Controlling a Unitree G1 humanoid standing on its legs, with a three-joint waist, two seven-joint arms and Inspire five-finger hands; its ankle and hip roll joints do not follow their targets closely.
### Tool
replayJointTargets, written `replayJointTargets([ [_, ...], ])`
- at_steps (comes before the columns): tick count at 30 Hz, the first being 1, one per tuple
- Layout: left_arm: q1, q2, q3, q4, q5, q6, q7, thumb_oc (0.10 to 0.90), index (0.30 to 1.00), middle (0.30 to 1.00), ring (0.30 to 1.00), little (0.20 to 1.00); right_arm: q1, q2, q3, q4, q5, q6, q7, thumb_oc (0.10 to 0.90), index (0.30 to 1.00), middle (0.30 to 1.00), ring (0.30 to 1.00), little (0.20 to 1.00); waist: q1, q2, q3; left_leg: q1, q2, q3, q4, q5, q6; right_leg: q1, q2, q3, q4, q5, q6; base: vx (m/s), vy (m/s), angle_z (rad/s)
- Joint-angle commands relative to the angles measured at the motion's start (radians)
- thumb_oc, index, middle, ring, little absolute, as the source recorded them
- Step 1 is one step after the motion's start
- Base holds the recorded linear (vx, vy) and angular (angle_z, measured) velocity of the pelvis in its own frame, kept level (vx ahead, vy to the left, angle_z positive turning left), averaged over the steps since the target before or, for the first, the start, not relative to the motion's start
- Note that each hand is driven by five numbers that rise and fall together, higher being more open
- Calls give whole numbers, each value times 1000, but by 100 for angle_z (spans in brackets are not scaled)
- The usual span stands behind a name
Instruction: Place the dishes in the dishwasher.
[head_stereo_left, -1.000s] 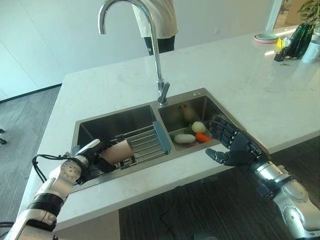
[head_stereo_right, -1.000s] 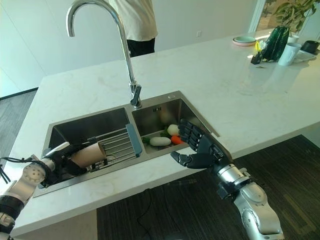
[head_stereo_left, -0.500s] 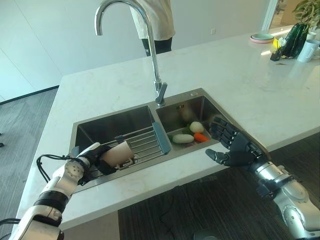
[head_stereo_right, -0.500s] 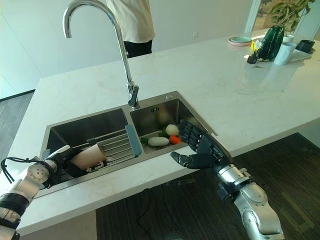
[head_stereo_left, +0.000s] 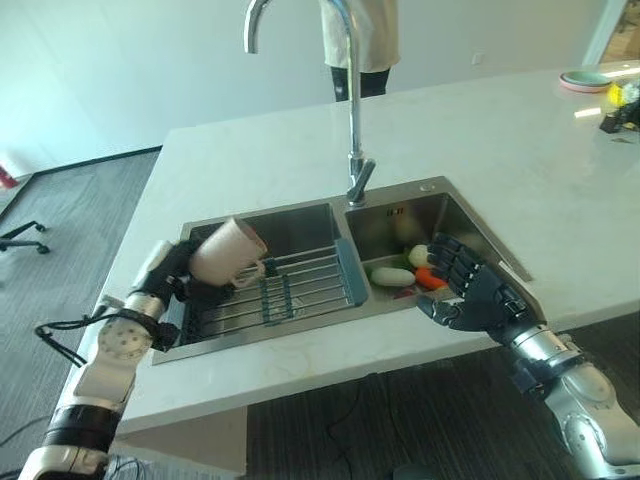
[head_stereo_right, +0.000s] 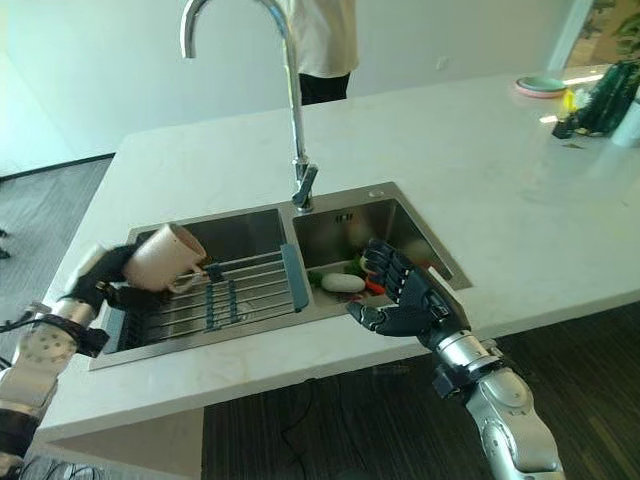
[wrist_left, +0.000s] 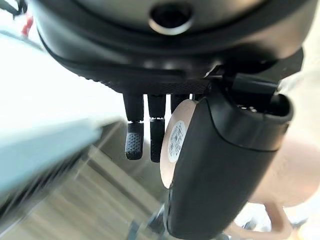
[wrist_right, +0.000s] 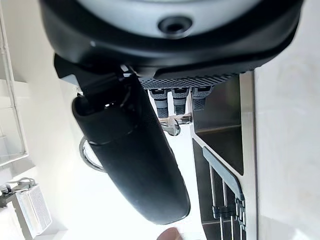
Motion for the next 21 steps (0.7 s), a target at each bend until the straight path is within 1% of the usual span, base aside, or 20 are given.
replayJointTargets([
  [1, -86, 38, 129, -112, -77, -129, 163, 400, 300, 300, 300, 300, -62, 37, -90, -120, 8, -112, -19, 800, 900, 900, 900, 900, 19, -14, -45, 15, 6, -12, 112, -183, -9, 21, -41, -95, -16, -33, 87, -25, -31, 22],
  [2, -66, 29, 148, -138, -89, -137, 178, 400, 300, 300, 300, 300, -60, 42, -90, -125, 5, -115, -21, 800, 900, 900, 900, 900, 22, -15, -46, 13, 5, -17, 112, -182, -10, 22, -42, -99, -16, -34, 86, -41, -60, 21],
  [3, -23, 1, 186, -205, -97, -171, 217, 400, 300, 300, 300, 300, -58, 54, -92, -142, 4, -123, -31, 800, 900, 900, 900, 900, 39, -19, -45, 8, 4, -30, 112, -177, -12, 25, -45, -110, -16, -36, 84, -42, -88, 33],
  [5, 26, -49, 220, -300, -95, -192, 250, 400, 300, 300, 300, 300, -53, 72, -93, -169, 8, -140, -40, 800, 900, 900, 900, 900, 59, -26, -48, 0, 3, -49, 112, -172, -15, 28, -47, -125, -16, -42, 79, -46, -127, 40],
  [6, 58, -75, 237, -350, -103, -192, 255, 400, 300, 300, 300, 300, -51, 78, -92, -184, 11, -150, -45, 800, 900, 900, 900, 900, 72, -29, -49, -5, 3, -60, 112, -168, -17, 31, -47, -136, -16, -45, 75, -33, -126, 34],
  [9, 131, -148, 264, -431, -115, -198, 251, 400, 300, 300, 300, 300, -48, 92, -84, -217, 13, -163, -44, 800, 900, 900, 900, 900, 104, -35, -47, -14, 4, -85, 112, -160, -24, 33, -44, -153, -16, -52, 65, -33, -141, 37],
  [12, 197, -214, 279, -486, -119, -199, 252, 400, 300, 300, 300, 300, -49, 99, -68, -232, 19, -171, -42, 800, 900, 900, 900, 900, 137, -42, -43, -22, 7, -110, 112, -150, -35, 34, -42, -172, -16, -57, 55, -27, -157, 36],
  [13, 248, -256, 291, -527, -121, -191, 241, 400, 300, 300, 300, 300, -50, 95, -61, -246, 34, -170, -40, 800, 900, 900, 900, 900, 167, -44, -35, -31, 11, -129, 112, -130, -52, 38, -41, -193, -16, -59, 45, -31, -186, 32],
  [17, 293, -296, 290, -580, -141, -169, 218, 400, 300, 300, 300, 300, -58, 88, -47, -263, 40, -172, -50, 800, 900, 900, 900, 900, 218, -45, -7, -73, 21, -160, 112, -82, -78, 50, -45, -228, -16, -63, 35, -63, -95, 40],
  [18, 303, -301, 287, -587, -154, -176, 209, 400, 300, 300, 300, 300, -61, 85, -42, -265, 34, -176, -60, 800, 900, 900, 900, 900, 231, -44, 3, -91, 23, -166, 112, -71, -81, 53, -47, -237, -16, -65, 34, -165, -39, 52],
  [19, 309, -302, 286, -598, -180, -178, 198, 400, 300, 300, 300, 300, -65, 79, -35, -264, 25, -184, -77, 800, 900, 900, 900, 900, 243, -43, 13, -108, 25, -159, 112, -60, -83, 56, -53, -259, -16, -67, 34, -197, -14, 84],
  [20, 310, -304, 284, -598, -194, -185, 191, 400, 300, 300, 300, 300, -66, 70, -31, -258, 25, -195, -88, 800, 900, 900, 900, 900, 243, -44, 20, -102, 29, -121, 112, -53, -82, 61, -65, -286, -16, -69, 33, -212, 8, 106],
  [21, 303, -304, 280, -591, -206, -194, 182, 400, 300, 300, 300, 300, -68, 60, -34, -249, 26, -204, -97, 800, 900, 900, 900, 900, 235, -51, 24, -83, 31, -61, 112, -52, -72, 61, -82, -317, -16, -67, 34, -229, 48, 138],
])
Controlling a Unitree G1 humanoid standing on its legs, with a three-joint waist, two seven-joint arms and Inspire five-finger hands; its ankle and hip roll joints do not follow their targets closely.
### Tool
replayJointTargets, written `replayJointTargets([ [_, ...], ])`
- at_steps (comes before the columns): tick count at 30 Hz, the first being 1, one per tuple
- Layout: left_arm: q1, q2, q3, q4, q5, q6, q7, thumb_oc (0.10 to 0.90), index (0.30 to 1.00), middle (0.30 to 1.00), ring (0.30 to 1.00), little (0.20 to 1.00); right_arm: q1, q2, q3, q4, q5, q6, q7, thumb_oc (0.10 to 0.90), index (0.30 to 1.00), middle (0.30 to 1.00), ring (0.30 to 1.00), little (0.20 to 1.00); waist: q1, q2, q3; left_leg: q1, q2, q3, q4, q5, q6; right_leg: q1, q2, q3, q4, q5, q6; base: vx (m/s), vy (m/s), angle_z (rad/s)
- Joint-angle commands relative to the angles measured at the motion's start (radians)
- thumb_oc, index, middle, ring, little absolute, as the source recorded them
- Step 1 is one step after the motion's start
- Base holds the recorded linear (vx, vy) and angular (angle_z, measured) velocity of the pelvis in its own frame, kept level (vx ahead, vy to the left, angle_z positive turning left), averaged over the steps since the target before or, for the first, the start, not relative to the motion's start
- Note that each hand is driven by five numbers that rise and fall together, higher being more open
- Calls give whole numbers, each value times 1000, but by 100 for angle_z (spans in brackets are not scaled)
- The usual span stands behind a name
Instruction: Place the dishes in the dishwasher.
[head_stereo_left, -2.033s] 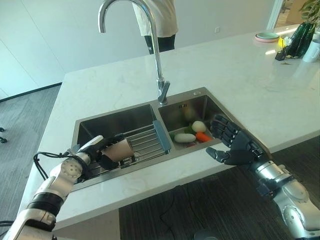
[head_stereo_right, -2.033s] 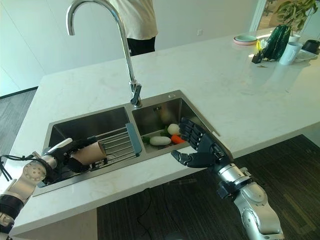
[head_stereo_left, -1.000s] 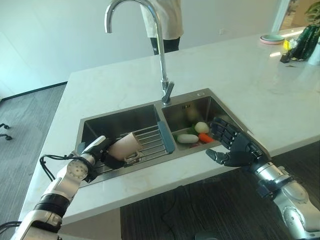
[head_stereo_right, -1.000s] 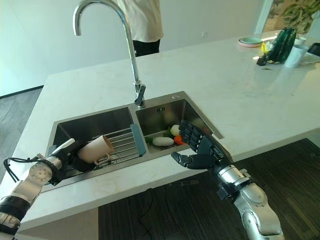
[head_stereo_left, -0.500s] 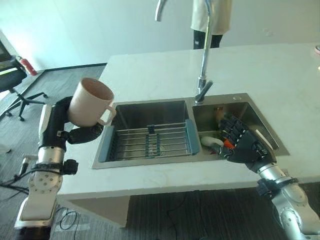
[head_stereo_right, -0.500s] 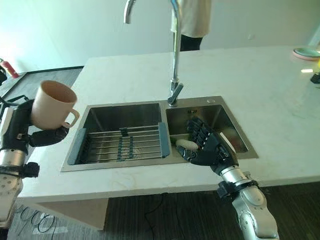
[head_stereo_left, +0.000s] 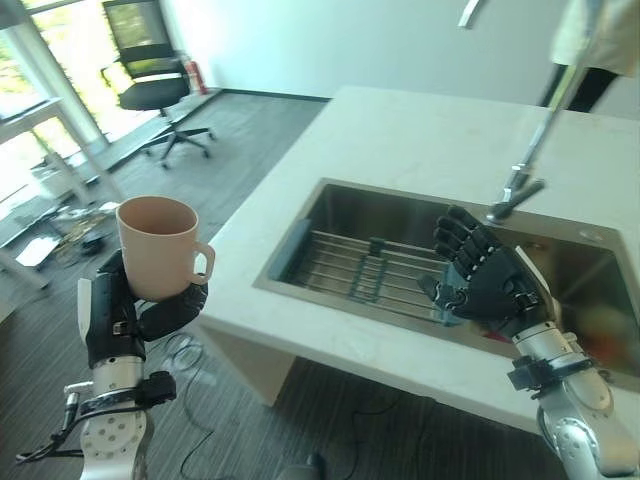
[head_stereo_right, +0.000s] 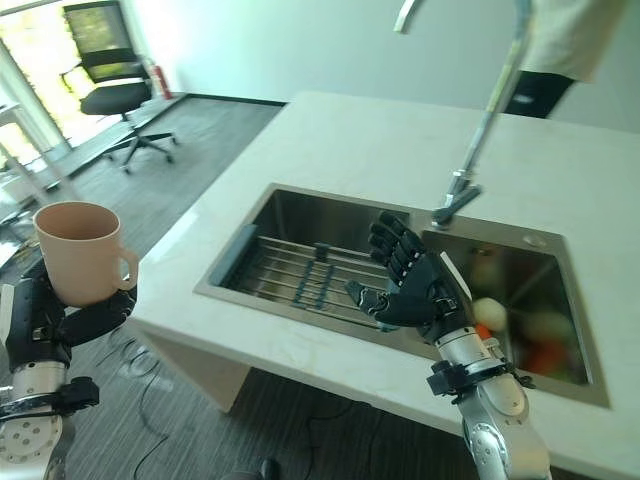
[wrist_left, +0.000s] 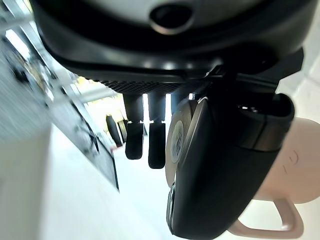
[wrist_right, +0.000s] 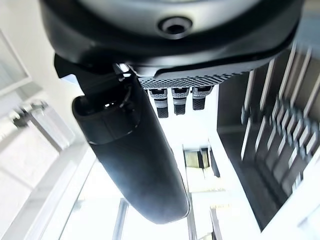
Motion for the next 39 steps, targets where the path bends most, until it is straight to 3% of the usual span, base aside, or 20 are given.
replayJointTargets([
  [1, -126, 92, 50, -112, -79, -126, -19, 400, 300, 300, 300, 300, -85, -40, -27, -103, 24, -162, -35, 800, 900, 900, 900, 900, -69, -64, -5, 62, 67, 270, 188, -212, -17, 30, -92, -81, -44, 4, 81, -177, 90, 166],
  [2, -146, 91, 37, -103, -84, -129, -25, 400, 300, 300, 300, 300, -81, -47, -37, -89, 29, -183, -38, 800, 900, 900, 900, 900, -86, -77, -5, 119, 64, 348, 188, -229, -16, 42, -118, -115, -44, 4, 96, -247, 187, 274],
  [3, -178, 97, 21, -89, -112, -136, -58, 400, 300, 300, 300, 300, -76, -53, -65, -80, 22, -198, -62, 800, 900, 900, 900, 900, -118, -88, -2, 183, 94, 476, 188, -233, -10, 49, -159, -195, -44, 31, 109, -278, 338, 412],
  [4, -214, 105, -5, -62, -135, -150, -79, 400, 300, 300, 300, 300, -75, -48, -82, -72, -2, -208, -89, 800, 900, 900, 900, 900, -146, -76, -9, 227, 116, 542, 188, -274, -15, 43, -186, -262, -44, 67, 122, -296, 400, 383],
  [6, -226, 110, -17, -52, -145, -156, -82, 400, 300, 300, 300, 300, -78, -42, -90, -79, 1, -202, -103, 800, 900, 900, 900, 900, -156, -58, -11, 234, 119, 527, 188, -317, -15, 28, -201, -290, -44, 100, 131, -125, 334, 209],
  [8, -225, 103, -30, -61, -138, -161, -90, 400, 300, 300, 300, 300, -85, -22, -84, -80, 0, -203, -112, 800, 900, 900, 900, 900, -143, -39, -11, 211, 102, 467, 188, -356, -5, 15, -212, -311, -44, 127, 137, -61, 297, 139],
  [16, -233, 95, -45, -93, -114, -134, -91, 400, 300, 300, 300, 300, -85, 35, -29, -94, -16, -196, -99, 800, 900, 900, 900, 900, -92, -16, -11, 171, 49, 347, 188, -373, 34, 58, -235, -346, -44, 234, 151, 28, 262, 45],
  [18, -262, 101, -75, -73, -111, -146, -95, 400, 300, 300, 300, 300, -71, 36, -32, -87, -13, -209, -115, 800, 900, 900, 900, 900, -133, -26, -11, 153, 15, 247, 188, -374, 55, 27, -137, -147, -44, 182, 144, 38, 57, 74],
  [19, -269, 104, -85, -65, -113, -148, -91, 400, 300, 300, 300, 300, -63, 34, -35, -85, -7, -217, -107, 800, 900, 900, 900, 900, -146, -32, -10, 135, 9, 234, 188, -351, 61, 10, -115, -117, -44, 173, 125, -4, -64, 166],
  [20, -272, 101, -108, -66, -105, -160, -92, 400, 300, 300, 300, 300, -34, 28, -59, -83, 12, -238, -85, 800, 900, 900, 900, 900, -167, -49, -16, 115, -9, 167, 188, -333, 58, 4, -72, 26, -44, 75, 116, -21, -79, 162],
  [22, -264, 97, -119, -67, -92, -171, -69, 400, 300, 300, 300, 300, -20, 26, -68, -84, 28, -254, -53, 800, 900, 900, 900, 900, -179, -59, -19, 102, -20, 135, 188, -321, 58, -8, -57, 101, -44, 88, 123, 28, -98, 187],
  [23, -256, 97, -122, -73, -85, -170, -45, 400, 300, 300, 300, 300, -27, 14, -67, -87, 52, -256, -52, 800, 900, 900, 900, 900, -170, -63, -23, 99, -15, 128, 188, -323, 53, -3, -56, 102, -44, 51, 117, 3, -186, 152],
  [25, -236, 93, -107, -101, -103, -155, -37, 400, 300, 300, 300, 300, -54, 4, -57, -86, 44, -240, -55, 800, 900, 900, 900, 900, -139, -67, -32, 89, -11, 115, 188, -318, 42, 1, -58, 84, -44, 35, 112, 25, -246, 7],
  [32, -200, 84, -77, -111, -127, -151, -18, 400, 300, 300, 300, 300, -68, 0, -29, -91, 17, -202, -46, 800, 900, 900, 900, 900, -130, -55, -41, 61, 16, 111, 188, -306, 20, -13, -53, 79, -44, 20, 104, 10, -82, 9],
  [33, -194, 74, -124, -128, -114, -190, 19, 400, 300, 300, 300, 300, -55, -63, -77, -76, -19, -227, -74, 800, 900, 900, 900, 900, -135, -102, 25, 19, 50, 220, 188, -234, 6, 5, -31, 151, -44, -2, 96, 0, 0, 0],
  [36, -221, 76, -144, -105, -96, -172, 39, 400, 300, 300, 300, 300, -68, -42, -46, -82, -34, -218, -85, 800, 900, 900, 900, 900, -148, -85, 3, 25, 55, 154, 188, -249, 5, -3, -3, 167, -44, -3, 86, 34, -20, -1],
  [39, -235, 79, -141, -84, -104, -170, 56, 400, 300, 300, 300, 300, -48, -54, -62, -82, 15, -214, -57, 800, 900, 900, 900, 900, -166, -83, -15, 42, 58, 144, 188, -250, -8, -3, 8, 168, -44, -8, 79, 89, -79, 6],
])
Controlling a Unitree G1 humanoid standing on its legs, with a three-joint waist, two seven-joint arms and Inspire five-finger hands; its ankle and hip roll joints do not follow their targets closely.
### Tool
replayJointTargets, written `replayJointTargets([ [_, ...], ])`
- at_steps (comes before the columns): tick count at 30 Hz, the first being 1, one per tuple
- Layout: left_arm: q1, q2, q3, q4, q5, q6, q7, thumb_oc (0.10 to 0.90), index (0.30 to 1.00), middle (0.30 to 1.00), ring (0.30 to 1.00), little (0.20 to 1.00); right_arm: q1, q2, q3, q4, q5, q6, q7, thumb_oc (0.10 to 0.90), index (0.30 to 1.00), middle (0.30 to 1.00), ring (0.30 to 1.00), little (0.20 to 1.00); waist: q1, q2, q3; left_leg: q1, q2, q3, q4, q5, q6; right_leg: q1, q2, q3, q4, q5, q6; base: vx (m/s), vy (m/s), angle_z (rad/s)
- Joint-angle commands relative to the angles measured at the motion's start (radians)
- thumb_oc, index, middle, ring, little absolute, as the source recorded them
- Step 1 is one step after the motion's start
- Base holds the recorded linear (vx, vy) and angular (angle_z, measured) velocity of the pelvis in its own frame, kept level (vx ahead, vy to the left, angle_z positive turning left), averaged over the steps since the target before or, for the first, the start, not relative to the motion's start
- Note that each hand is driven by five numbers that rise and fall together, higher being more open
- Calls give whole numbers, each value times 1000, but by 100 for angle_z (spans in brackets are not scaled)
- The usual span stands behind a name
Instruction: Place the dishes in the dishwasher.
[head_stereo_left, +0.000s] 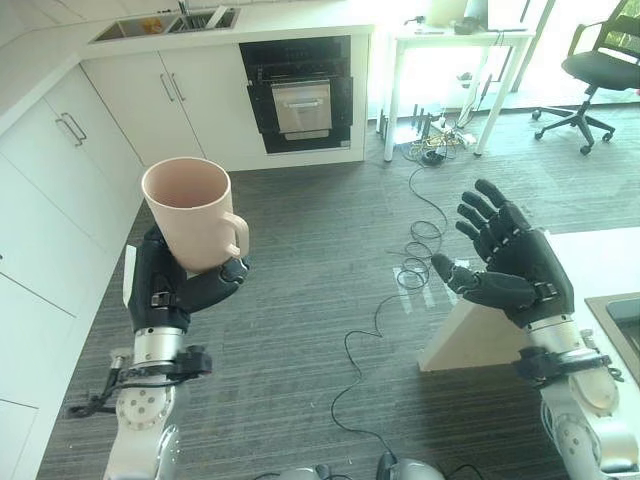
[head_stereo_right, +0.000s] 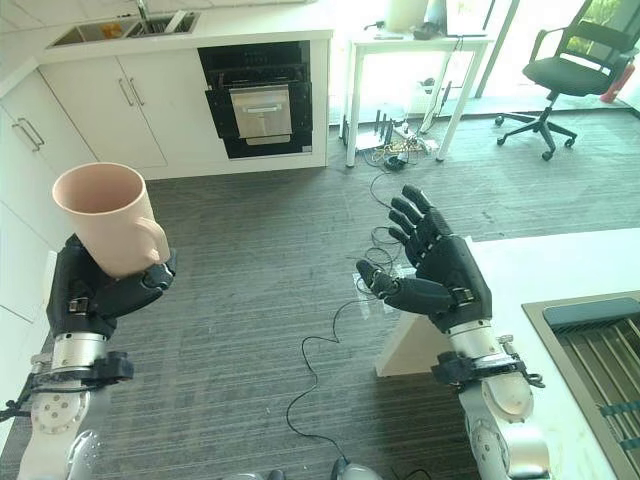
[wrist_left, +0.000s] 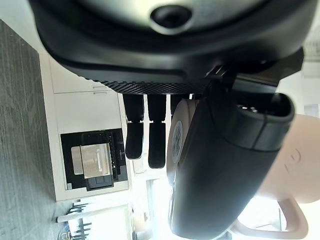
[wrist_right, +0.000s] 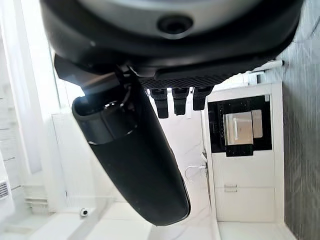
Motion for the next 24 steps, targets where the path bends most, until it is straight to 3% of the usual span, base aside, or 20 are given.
replayJointTargets([
  [1, -109, 59, 50, -62, 10, -137, 49, 400, 300, 300, 300, 300, -37, -50, -61, -73, 50, -101, 42, 800, 900, 900, 900, 900, -34, -56, -35, -22, 78, 28, 55, -7, -96, 104, 13, 58, -58, -101, 76, 127, -111, 21],
  [4, -96, 44, 58, -71, 5, -144, 31, 400, 300, 300, 300, 300, -34, -63, -70, -58, 48, -105, 44, 800, 900, 900, 900, 900, -8, -88, -7, -38, 41, 32, 109, 117, -116, 127, 1, 63, -58, -103, 53, 132, -68, 14],
  [5, -82, 38, 64, -74, 0, -142, 16, 400, 300, 300, 300, 300, -34, -54, -73, -54, 45, -107, 43, 800, 900, 900, 900, 900, -5, -83, 3, -57, 67, 54, 55, 116, -115, 136, 5, 51, -58, -106, 60, 183, 104, 27],
  [7, -64, 35, 74, -74, -7, -143, 12, 400, 300, 300, 300, 300, -32, -44, -74, -63, 45, -94, 50, 800, 900, 900, 900, 900, -7, -50, 4, -134, 135, 67, 55, 43, -114, 149, 21, 26, -58, -120, 73, 233, 202, 39],
  [9, -46, 37, 83, -69, -14, -164, 15, 400, 300, 300, 300, 300, -7, -33, -82, -74, 37, -94, 80, 800, 900, 900, 900, 900, -5, -25, -6, -206, 174, 31, 55, 56, -130, 178, 31, 12, -58, -143, 77, 348, 278, 35],
  [12, -38, 34, 85, -67, 14, -185, 23, 400, 300, 300, 300, 300, 8, -49, -75, -78, 43, -120, 81, 800, 900, 900, 900, 900, 3, -23, -25, -214, 171, 32, 55, 47, -121, 212, 15, -10, -58, -169, 85, 344, 291, 1],
  [14, -53, 49, 88, -52, 0, -182, 17, 400, 300, 300, 300, 300, 7, -46, -85, -70, 73, -123, 71, 800, 900, 900, 900, 900, 9, -25, -34, -201, 134, 29, 55, 30, -95, 246, -10, -15, -58, -164, 110, 361, 316, -10],
  [15, -59, 52, 91, -51, -3, -177, 12, 400, 300, 300, 300, 300, 7, -43, -88, -74, 79, -116, 69, 800, 900, 900, 900, 900, 10, -28, -35, -193, 121, 24, 55, 22, -87, 256, -18, -18, -58, -152, 119, 460, 367, -8],
  [17, -79, 59, 105, -43, -26, -178, -12, 400, 300, 300, 300, 300, 7, -15, -87, -84, 63, -100, 66, 800, 900, 900, 900, 900, 9, -30, -43, -153, 72, -15, 55, -7, -49, 280, -42, -36, -58, -6, 169, 419, 334, 7],
  [19, -92, 58, 106, -43, -8, -174, -17, 400, 300, 300, 300, 300, 2, 11, -72, -91, 47, -90, 49, 800, 900, 900, 900, 900, 1, -13, -42, -119, 46, -52, 55, -25, -28, 274, -43, -39, 9, 89, 187, 318, 308, 37],
  [22, -112, 59, 92, -41, 24, -157, -26, 400, 300, 300, 300, 300, 3, 46, -54, -86, 22, -96, 47, 800, 900, 900, 900, 900, -3, 1, -37, -84, 15, -75, 55, -44, -7, 198, -58, -36, 233, 147, 187, 200, 210, 32],
  [24, -114, 57, 88, -44, 42, -149, -25, 400, 300, 300, 300, 300, 3, 50, -42, -83, 22, -93, 47, 800, 900, 900, 900, 900, -9, 9, -29, -64, 13, -65, 55, -52, 0, 117, -80, -37, 352, 150, 175, 148, 148, 41],
])
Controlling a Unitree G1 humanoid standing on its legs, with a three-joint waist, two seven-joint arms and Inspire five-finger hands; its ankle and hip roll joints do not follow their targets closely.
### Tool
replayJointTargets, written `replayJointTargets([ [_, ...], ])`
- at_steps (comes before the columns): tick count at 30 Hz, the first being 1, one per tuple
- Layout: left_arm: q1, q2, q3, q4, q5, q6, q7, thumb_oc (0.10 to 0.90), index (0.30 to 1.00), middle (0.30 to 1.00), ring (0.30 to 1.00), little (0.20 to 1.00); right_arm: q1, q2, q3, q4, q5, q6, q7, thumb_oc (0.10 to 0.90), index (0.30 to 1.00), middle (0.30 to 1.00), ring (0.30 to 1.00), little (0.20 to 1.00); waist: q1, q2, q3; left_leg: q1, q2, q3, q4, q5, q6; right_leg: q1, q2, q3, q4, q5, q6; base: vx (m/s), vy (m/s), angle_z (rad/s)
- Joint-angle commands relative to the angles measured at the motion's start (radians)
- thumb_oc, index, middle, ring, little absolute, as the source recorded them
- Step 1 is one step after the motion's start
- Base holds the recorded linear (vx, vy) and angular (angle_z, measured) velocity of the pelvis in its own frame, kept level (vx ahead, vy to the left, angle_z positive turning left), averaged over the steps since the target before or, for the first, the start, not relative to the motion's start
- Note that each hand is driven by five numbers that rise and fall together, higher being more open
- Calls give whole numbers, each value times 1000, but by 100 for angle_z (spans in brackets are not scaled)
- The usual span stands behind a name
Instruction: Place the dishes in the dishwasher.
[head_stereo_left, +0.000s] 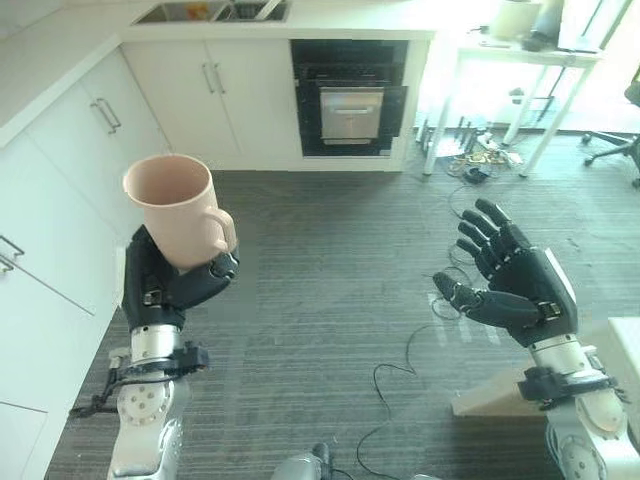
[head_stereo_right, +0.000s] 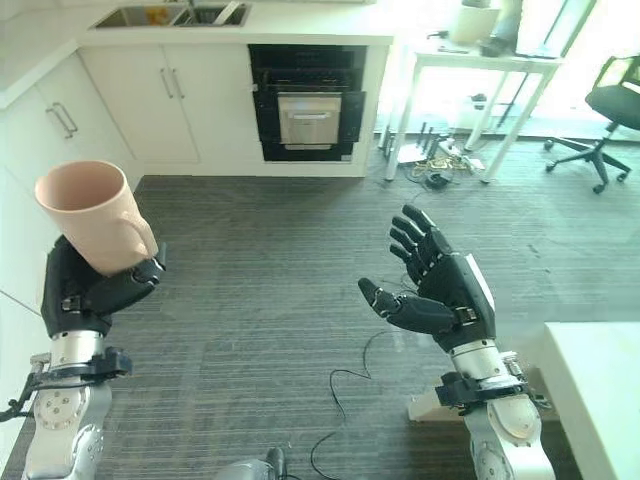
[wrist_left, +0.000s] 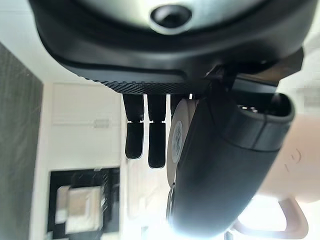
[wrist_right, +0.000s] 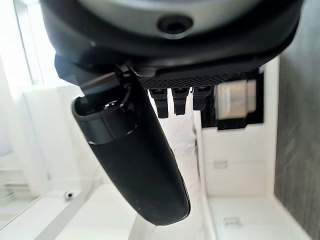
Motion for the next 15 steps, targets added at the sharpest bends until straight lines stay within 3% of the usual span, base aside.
replayJointTargets([
  [1, -31, 77, 36, -125, 57, -100, -13, 400, 300, 300, 300, 300, -82, -39, -21, -21, 13, -98, -11, 800, 900, 900, 900, 900, -3, 15, -39, 17, 34, -57, -25, -70, -94, 27, 87, -55, -95, 111, 19, 158, 79, 20],
  [3, -33, 85, 39, -120, 56, -98, -27, 400, 300, 300, 300, 300, -81, -45, -21, -18, 22, -95, -14, 800, 900, 900, 900, 900, -6, 12, -36, 20, 38, -48, -25, -70, -99, 18, 118, -72, -184, 76, 9, 214, -36, -3],
  [5, -32, 91, 37, -117, 52, -97, -49, 400, 300, 300, 300, 300, -75, -57, -36, -13, 42, -103, -10, 800, 900, 900, 900, 900, -21, 0, -21, 47, 44, -37, -25, -87, -108, 16, 135, -111, -406, 93, 0, 252, -140, 26],
  [6, -32, 91, 36, -117, 54, -97, -49, 400, 300, 300, 300, 300, -74, -57, -36, -12, 44, -104, -8, 800, 900, 900, 900, 900, -24, 3, -18, 53, 50, -38, -25, -91, -110, 28, 143, -116, -444, 104, -1, 221, -207, 27],
  [7, -27, 89, 30, -125, 64, -94, -46, 400, 300, 300, 300, 300, -68, -65, -46, -4, 53, -113, -2, 800, 900, 900, 900, 900, -44, -25, -3, 82, 35, -20, -25, -123, -114, -60, 102, -90, -485, 80, 6, 229, -211, 11],
  [9, -18, 83, 25, -142, 69, -86, -38, 400, 300, 300, 300, 300, -61, -69, -58, -6, 68, -110, 6, 800, 900, 900, 900, 900, -61, -37, 0, 108, 23, -17, -25, -154, -112, -167, 63, -44, -485, 109, 25, 346, -278, 0],
  [10, -8, 85, 14, -150, 88, -94, -21, 400, 300, 300, 300, 300, -48, -59, -62, -17, 72, -116, 16, 800, 900, 900, 900, 900, -76, -39, 4, 134, 16, -31, -25, -184, -101, -220, 47, -10, -485, 160, 37, 383, -290, 19],
  [15, -9, 94, -5, -152, 97, -73, 0, 400, 300, 300, 300, 300, -86, -76, -32, -10, 77, -111, -38, 800, 900, 900, 900, 900, -75, -43, -43, 199, 40, -18, -25, -217, -122, -160, 77, -17, -485, 85, 20, 444, -354, 6],
])
